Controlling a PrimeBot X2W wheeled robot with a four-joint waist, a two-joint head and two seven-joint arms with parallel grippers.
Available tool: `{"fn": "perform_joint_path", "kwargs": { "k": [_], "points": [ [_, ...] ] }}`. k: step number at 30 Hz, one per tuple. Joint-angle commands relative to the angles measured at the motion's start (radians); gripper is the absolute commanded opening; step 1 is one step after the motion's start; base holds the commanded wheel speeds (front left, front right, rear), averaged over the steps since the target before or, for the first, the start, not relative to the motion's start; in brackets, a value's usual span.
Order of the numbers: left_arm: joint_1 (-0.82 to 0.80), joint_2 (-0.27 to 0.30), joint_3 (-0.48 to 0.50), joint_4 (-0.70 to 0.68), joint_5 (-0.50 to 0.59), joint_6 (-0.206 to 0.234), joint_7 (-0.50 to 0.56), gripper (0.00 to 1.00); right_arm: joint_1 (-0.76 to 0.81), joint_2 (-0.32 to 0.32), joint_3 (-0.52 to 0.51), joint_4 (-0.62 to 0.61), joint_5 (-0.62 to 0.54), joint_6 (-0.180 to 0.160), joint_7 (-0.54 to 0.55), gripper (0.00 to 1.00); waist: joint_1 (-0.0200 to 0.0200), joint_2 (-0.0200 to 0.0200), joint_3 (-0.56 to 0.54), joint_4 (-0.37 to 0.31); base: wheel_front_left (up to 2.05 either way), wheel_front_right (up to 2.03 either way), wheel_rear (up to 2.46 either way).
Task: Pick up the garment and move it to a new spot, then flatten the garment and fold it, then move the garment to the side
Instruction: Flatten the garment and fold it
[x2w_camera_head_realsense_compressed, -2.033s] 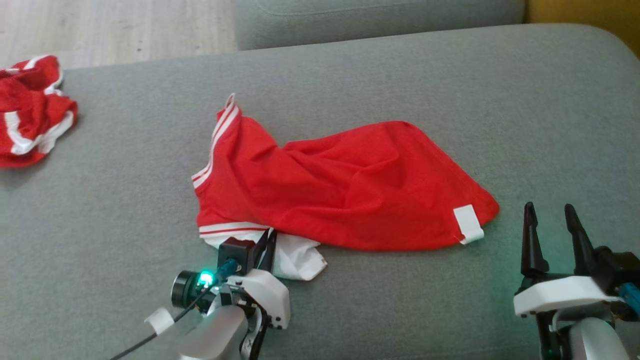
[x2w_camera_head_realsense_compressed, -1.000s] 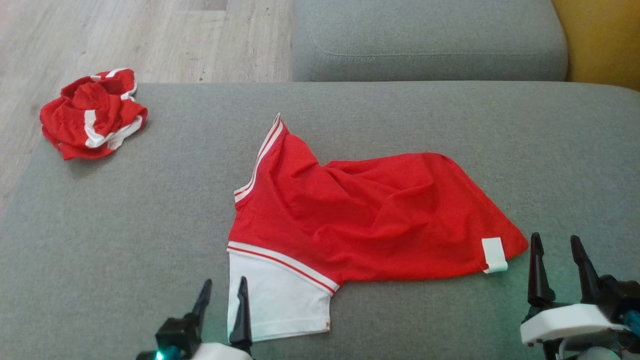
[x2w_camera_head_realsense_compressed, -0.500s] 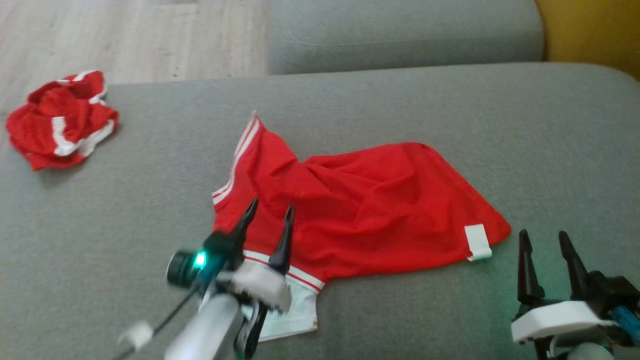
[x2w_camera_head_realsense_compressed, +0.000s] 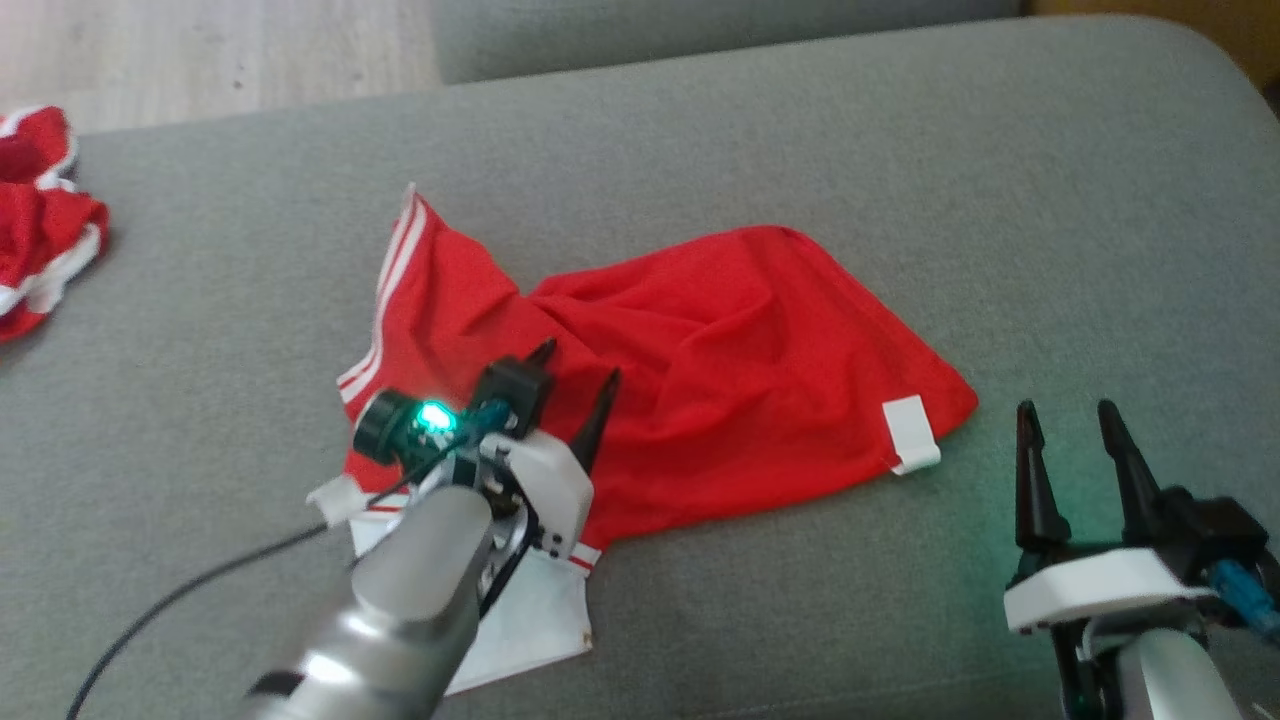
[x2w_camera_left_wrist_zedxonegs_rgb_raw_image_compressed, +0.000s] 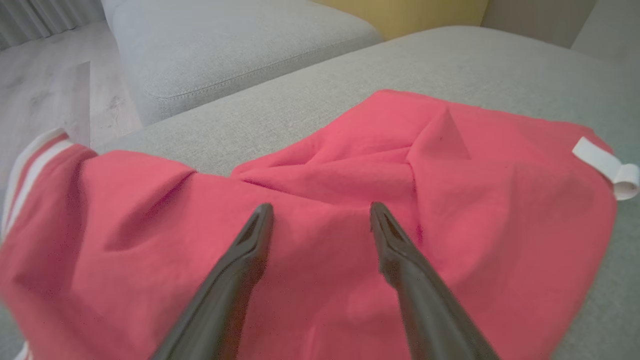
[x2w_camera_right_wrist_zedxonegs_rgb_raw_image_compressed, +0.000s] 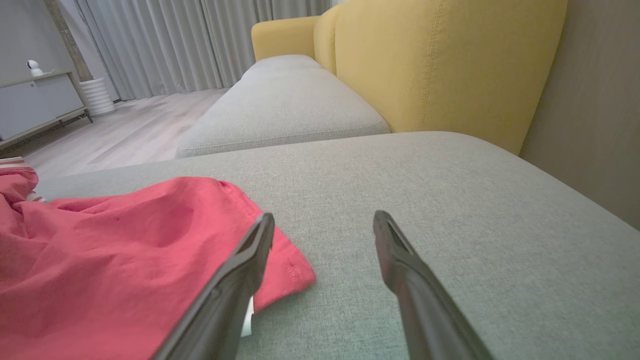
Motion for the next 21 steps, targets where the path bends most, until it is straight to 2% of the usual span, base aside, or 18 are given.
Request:
{"fn": "perform_joint_path", "kwargs": {
  "k": [1,9,10,11,12,13,14,17,21],
  "points": [
    [-0.073,0.006,0.011,-0.003,0.016,0.001,0.005,1.0,-0.05,-0.008,0.029,-0.033,-0.005,0.007,-0.014,1.0,-0.0001,0.0,0.018,-0.016,0.0,0.0,0.0],
    [-0.145,0.003,-0.036,0.138,0.004,-0.029,0.134,1.0,-0.072,-0.008,0.037,-0.031,0.003,0.007,-0.014,1.0,-0.0001,0.0,0.051,-0.037,0.0,0.0,0.0],
    [-0.15,0.003,-0.042,0.147,0.002,-0.033,0.148,0.92,-0.074,-0.008,0.037,-0.031,0.003,0.007,-0.014,1.0,-0.0001,0.0,0.054,-0.038,0.0,0.0,0.0],
    [-0.155,0.003,-0.046,0.155,-0.001,-0.036,0.153,0.76,-0.075,-0.008,0.036,-0.032,0.004,0.007,-0.014,1.0,-0.0001,0.0,0.058,-0.038,0.0,0.0,0.0],
    [-0.16,0.002,-0.048,0.161,-0.003,-0.038,0.153,0.37,-0.076,-0.008,0.036,-0.032,0.004,0.007,-0.014,1.0,-0.0001,0.0,0.06,-0.039,0.0,0.0,0.0],
    [-0.165,0.002,-0.052,0.167,-0.003,-0.039,0.152,0.05,-0.078,-0.008,0.036,-0.032,0.004,0.007,-0.014,1.0,-0.0001,0.0,0.063,-0.04,0.0,0.0,0.0],
    [-0.17,0.002,-0.057,0.173,-0.001,-0.039,0.15,0.0,-0.078,-0.008,0.036,-0.033,0.004,0.007,-0.014,1.0,-0.0001,0.0,0.065,-0.04,0.0,0.0,0.0],
    [-0.187,0.002,-0.07,0.186,0.007,-0.033,0.133,0.0,-0.082,-0.008,0.035,-0.034,0.005,0.007,-0.014,1.0,-0.0001,0.0,0.073,-0.039,0.0,0.0,0.0],
    [-0.233,0.012,-0.083,0.199,0.037,0.005,0.075,0.0,-0.094,-0.008,0.038,-0.035,0.008,0.007,-0.014,1.0,-0.0001,0.0,0.085,-0.045,0.0,0.0,0.0]
  ]
}}
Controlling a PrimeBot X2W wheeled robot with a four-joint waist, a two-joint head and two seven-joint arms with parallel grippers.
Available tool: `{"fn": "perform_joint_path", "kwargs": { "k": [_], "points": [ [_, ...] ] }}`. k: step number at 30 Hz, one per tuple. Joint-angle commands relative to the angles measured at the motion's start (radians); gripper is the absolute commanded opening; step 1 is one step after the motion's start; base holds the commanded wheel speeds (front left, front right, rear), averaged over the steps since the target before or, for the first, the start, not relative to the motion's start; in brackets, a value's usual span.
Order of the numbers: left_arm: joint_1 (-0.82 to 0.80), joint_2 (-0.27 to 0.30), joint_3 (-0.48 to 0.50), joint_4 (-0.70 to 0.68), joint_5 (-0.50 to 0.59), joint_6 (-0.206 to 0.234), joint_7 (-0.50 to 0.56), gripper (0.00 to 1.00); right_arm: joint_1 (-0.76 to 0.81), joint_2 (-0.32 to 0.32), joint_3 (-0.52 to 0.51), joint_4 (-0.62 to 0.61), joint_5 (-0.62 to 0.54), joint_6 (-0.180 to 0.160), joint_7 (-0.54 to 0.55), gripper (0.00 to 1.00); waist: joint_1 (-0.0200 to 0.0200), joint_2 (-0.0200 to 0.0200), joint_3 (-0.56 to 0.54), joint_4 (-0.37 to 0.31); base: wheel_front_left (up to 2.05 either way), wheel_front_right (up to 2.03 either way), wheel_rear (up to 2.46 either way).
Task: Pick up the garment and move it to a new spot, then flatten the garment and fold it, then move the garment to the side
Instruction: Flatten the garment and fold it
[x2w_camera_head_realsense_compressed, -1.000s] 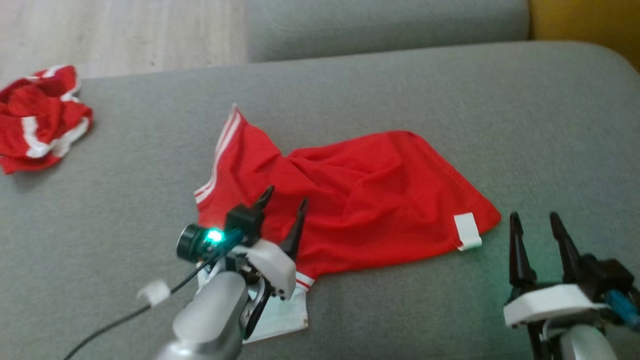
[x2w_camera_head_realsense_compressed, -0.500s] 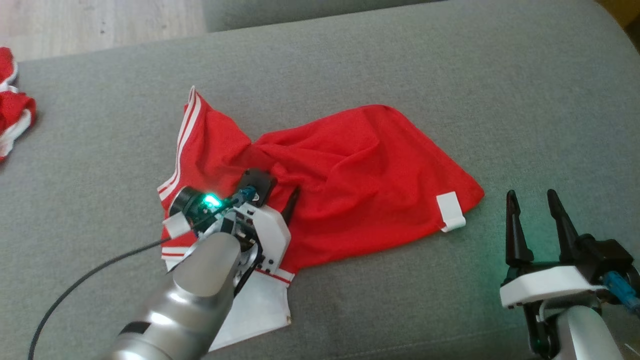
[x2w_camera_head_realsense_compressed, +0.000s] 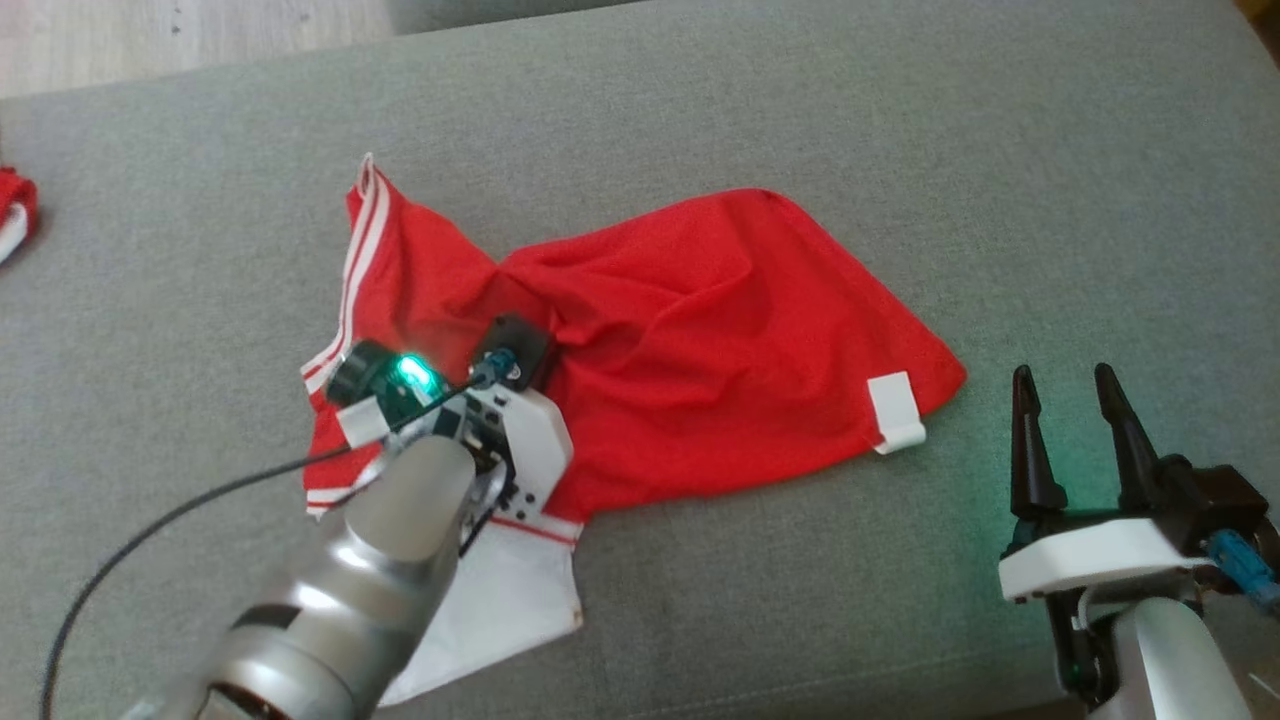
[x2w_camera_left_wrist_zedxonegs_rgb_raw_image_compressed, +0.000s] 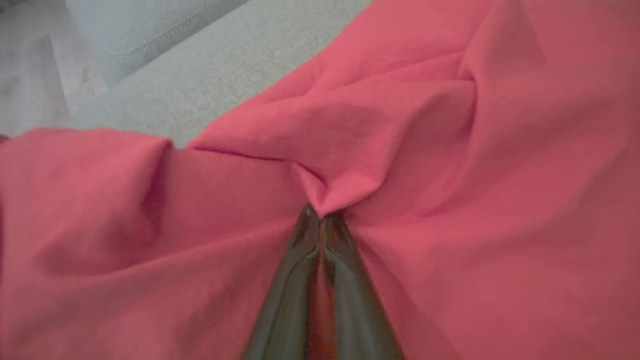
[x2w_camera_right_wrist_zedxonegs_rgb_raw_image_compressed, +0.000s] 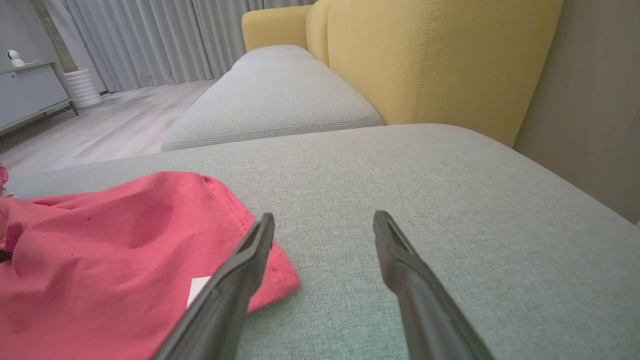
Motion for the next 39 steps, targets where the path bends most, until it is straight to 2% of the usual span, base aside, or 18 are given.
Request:
{"fn": "perform_joint_path", "kwargs": {
  "k": [1,7,14,15,16,17,25,30,39],
  "points": [
    [-0.083,0.026,0.016,-0.009,0.018,0.021,-0.027,0.0,-0.044,-0.007,0.028,-0.034,0.007,0.007,-0.014,1.0,0.0,0.0,0.007,-0.005,0.0,0.0,0.0],
    [-0.184,0.059,0.008,0.01,0.052,0.05,-0.11,0.0,-0.066,-0.007,0.032,-0.034,0.011,0.007,-0.014,1.0,0.0,0.0,0.026,-0.03,0.0,0.0,0.0],
    [-0.252,0.068,0.003,0.049,0.051,0.022,-0.165,0.0,-0.079,-0.007,0.027,-0.03,0.015,0.007,-0.014,1.0,0.0,0.0,0.034,-0.056,0.0,0.0,0.0],
    [-0.253,0.066,0.01,0.05,0.042,0.019,-0.18,0.15,-0.079,-0.007,0.025,-0.031,0.015,0.007,-0.014,1.0,0.0,0.0,0.034,-0.056,0.0,0.0,0.0],
    [-0.25,0.062,0.023,0.051,0.024,0.011,-0.192,0.47,-0.079,-0.007,0.022,-0.031,0.015,0.007,-0.014,1.0,0.0,0.0,0.033,-0.054,0.0,0.0,0.0],
    [-0.247,0.059,0.035,0.051,0.007,0.003,-0.204,1.0,-0.078,-0.007,0.018,-0.032,0.014,0.007,-0.014,1.0,0.0,0.0,0.032,-0.051,0.0,0.0,0.0],
    [-0.196,0.052,0.149,-0.017,-0.124,-0.031,-0.271,1.0,-0.056,-0.007,-0.01,-0.048,0.002,0.007,-0.014,1.0,0.0,0.0,-0.012,0.009,0.0,0.0,0.0],
    [-0.13,0.091,0.21,-0.129,-0.164,-0.036,-0.276,1.0,-0.039,-0.007,-0.023,-0.056,-0.015,0.007,-0.014,1.0,0.0,0.0,-0.062,0.059,0.0,0.0,0.0],
    [0.169,0.157,0.324,-0.365,-0.199,0.039,-0.277,1.0,0.025,-0.007,-0.033,-0.052,-0.035,0.007,-0.013,1.0,0.0,0.0,-0.181,0.146,0.0,0.0,0.0]
  ]
}}
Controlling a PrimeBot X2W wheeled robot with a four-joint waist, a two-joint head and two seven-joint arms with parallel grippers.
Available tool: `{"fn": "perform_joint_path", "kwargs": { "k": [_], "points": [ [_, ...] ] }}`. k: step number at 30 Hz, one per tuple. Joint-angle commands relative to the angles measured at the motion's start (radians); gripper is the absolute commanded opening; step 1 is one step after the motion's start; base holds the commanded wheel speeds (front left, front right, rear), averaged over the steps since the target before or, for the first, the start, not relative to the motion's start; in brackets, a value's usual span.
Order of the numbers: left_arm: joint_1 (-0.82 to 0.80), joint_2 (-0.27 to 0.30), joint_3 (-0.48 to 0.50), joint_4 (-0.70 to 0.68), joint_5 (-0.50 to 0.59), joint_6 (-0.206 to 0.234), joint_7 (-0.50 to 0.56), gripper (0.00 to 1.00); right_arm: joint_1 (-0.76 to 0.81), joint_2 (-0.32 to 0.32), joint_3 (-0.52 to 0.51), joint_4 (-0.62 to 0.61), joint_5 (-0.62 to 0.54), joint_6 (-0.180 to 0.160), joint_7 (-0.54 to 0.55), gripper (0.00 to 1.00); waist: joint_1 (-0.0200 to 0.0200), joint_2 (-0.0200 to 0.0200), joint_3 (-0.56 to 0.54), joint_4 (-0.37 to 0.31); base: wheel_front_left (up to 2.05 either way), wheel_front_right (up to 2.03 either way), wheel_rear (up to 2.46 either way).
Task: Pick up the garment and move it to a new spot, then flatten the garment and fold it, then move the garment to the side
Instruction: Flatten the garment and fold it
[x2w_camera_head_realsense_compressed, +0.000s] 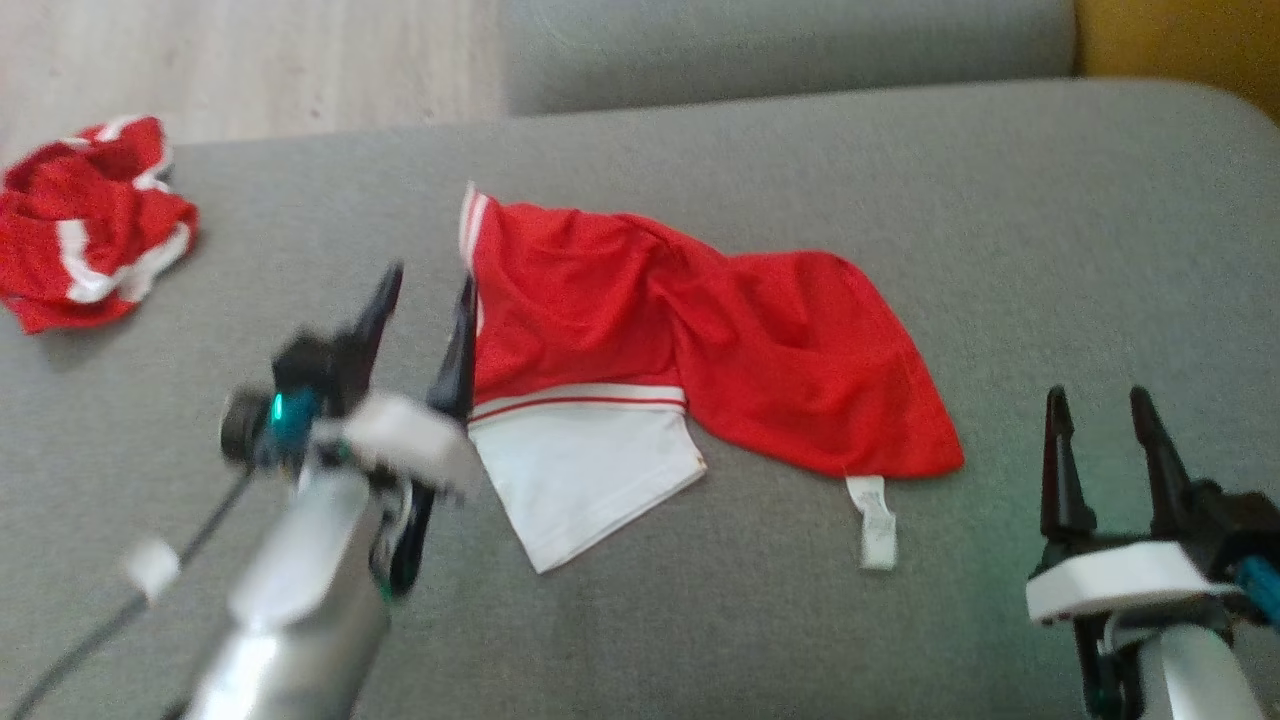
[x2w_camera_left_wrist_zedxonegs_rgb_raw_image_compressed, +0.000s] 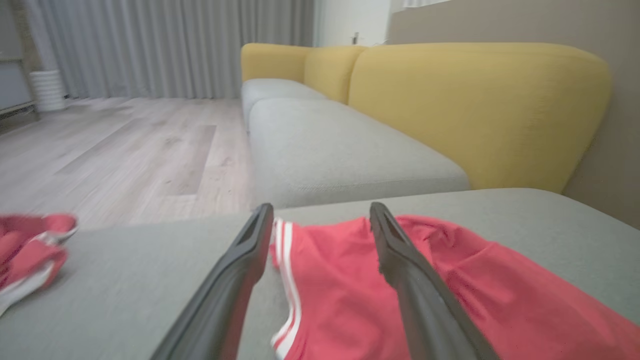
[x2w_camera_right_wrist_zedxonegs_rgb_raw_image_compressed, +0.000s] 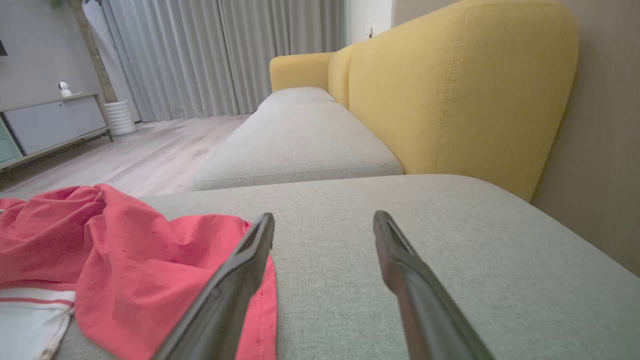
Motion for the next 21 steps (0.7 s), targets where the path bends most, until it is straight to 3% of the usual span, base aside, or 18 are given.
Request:
{"fn": "perform_joint_path", "kwargs": {
  "k": [1,12,21],
  "points": [
    [0.026,0.037,0.052,-0.062,-0.008,0.019,-0.012,1.0,0.0,-0.007,0.024,-0.029,-0.008,0.007,-0.012,1.0,0.0001,-0.0001,-0.054,0.043,0.0,0.0,0.0],
    [0.426,0.038,0.153,-0.325,0.001,0.164,-0.012,1.0,0.111,-0.007,0.049,-0.037,-0.013,0.007,-0.002,1.0,0.0001,-0.0001,-0.124,0.098,0.0,0.0,0.0],
    [0.55,0.037,0.162,-0.407,0.019,0.185,-0.012,1.0,0.153,-0.007,0.051,-0.031,-0.009,0.007,-0.008,1.0,0.0001,-0.0001,-0.149,0.099,0.0,0.0,0.0]
  ]
}}
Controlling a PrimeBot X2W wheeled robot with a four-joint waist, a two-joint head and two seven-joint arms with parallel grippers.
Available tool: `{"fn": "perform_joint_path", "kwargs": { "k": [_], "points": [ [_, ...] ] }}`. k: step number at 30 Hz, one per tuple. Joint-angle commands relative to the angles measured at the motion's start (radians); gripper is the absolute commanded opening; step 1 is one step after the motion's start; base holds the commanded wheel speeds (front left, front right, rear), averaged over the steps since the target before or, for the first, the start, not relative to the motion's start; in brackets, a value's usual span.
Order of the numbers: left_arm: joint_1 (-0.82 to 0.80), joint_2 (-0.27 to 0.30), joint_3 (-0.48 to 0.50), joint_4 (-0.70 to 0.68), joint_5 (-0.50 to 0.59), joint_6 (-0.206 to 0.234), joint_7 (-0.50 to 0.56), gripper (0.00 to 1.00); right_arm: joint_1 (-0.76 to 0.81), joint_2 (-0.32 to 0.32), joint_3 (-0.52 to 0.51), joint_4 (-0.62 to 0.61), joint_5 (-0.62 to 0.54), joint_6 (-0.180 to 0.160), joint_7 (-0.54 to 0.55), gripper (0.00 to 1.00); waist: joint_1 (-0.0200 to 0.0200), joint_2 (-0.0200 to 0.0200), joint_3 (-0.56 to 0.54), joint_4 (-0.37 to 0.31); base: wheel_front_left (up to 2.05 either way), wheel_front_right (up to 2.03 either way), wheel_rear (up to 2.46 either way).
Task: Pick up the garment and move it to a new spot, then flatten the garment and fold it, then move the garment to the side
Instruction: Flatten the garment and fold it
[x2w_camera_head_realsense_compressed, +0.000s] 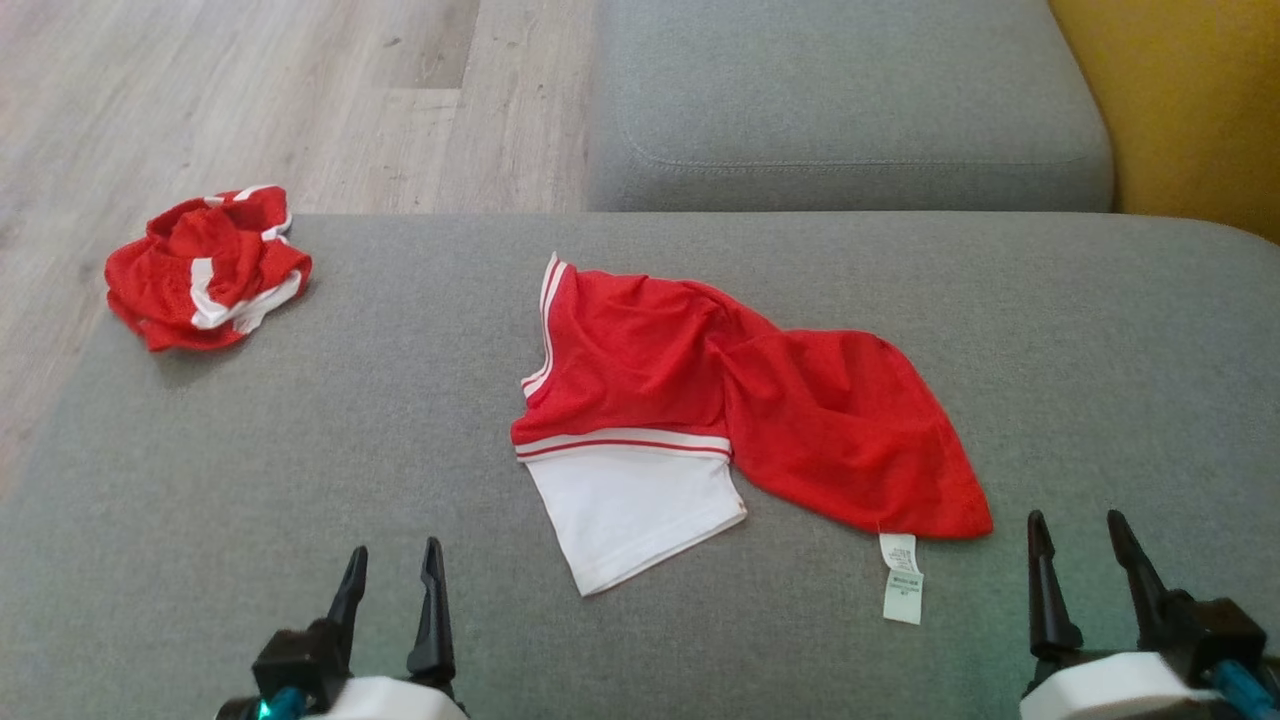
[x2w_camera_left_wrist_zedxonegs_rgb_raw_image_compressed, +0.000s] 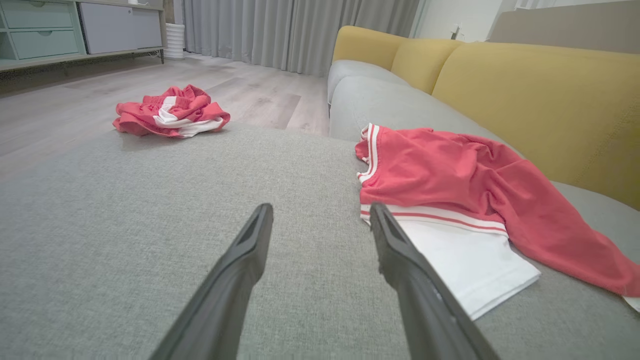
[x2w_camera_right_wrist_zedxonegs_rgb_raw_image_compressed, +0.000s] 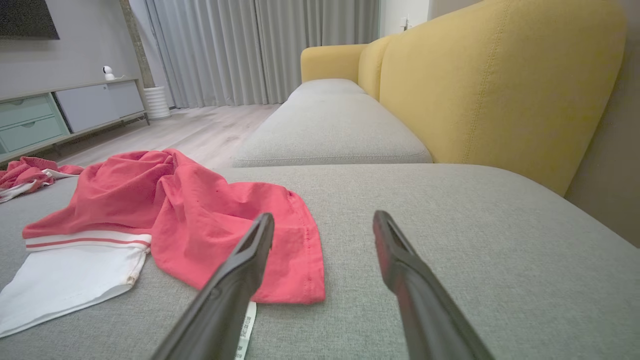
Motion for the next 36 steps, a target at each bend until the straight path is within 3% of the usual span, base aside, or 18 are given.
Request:
{"fn": "perform_joint_path", "kwargs": {
  "k": [1,25,36],
  "points": [
    [-0.033,0.019,0.03,-0.04,0.01,0.002,-0.011,1.0,-0.026,-0.008,0.03,-0.028,-0.003,0.007,-0.011,1.0,0.0003,-0.0001,-0.003,-0.002,0.0,0.0,0.0],
    [-0.033,0.031,-0.029,-0.072,0.025,0.015,0.056,1.0,-0.057,-0.008,0.04,0.023,0.0,0.007,-0.015,1.0,0.0003,-0.0001,0.018,-0.018,0.0,0.0,0.0],
    [-0.174,-0.075,-0.137,0.14,0.032,-0.035,0.162,1.0,-0.113,-0.008,0.067,0.038,-0.007,0.007,-0.009,1.0,0.0003,-0.0001,0.086,-0.091,0.0,0.0,0.0]
  ]
}}
